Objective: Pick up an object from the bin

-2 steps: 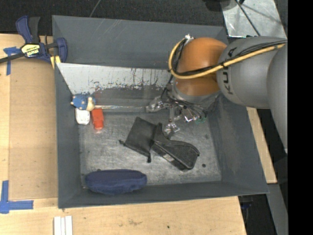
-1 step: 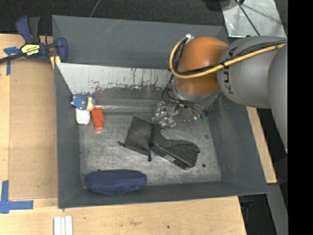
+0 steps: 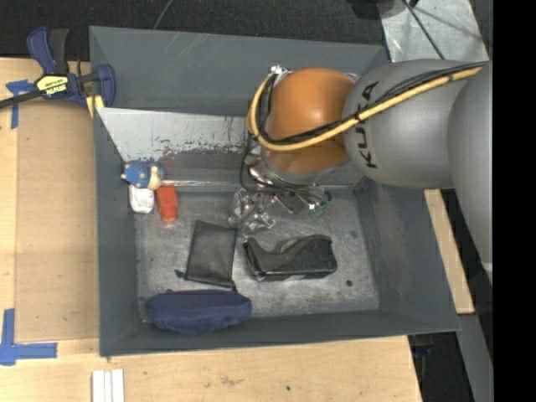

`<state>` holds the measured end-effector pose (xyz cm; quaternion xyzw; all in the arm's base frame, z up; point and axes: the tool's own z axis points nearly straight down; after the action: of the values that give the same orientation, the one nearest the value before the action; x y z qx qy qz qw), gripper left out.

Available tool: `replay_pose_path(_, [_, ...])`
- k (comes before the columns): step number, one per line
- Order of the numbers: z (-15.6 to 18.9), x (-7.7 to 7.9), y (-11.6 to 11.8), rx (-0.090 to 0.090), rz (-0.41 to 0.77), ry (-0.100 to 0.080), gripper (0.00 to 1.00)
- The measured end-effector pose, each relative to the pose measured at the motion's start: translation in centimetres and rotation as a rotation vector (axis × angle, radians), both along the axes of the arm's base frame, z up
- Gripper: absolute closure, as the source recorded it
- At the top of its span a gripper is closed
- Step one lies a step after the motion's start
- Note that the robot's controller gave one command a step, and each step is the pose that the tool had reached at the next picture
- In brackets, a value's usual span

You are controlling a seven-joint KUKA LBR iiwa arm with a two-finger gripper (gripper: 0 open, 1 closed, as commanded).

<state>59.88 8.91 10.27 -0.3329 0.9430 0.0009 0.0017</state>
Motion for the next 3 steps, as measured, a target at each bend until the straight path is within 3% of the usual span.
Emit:
replay_pose_path(1, [-0.1, 0.0, -0.2, -0.002, -0.004, 0.000, 0.00])
replay_pose_path(2, [-2.7, -3.0, -0.8, 0.002, 0.075, -0.017, 0.00])
replay_pose_path(3, [-2.4, -2.7, -0.6, 0.006, 0.075, -0.025, 1.00])
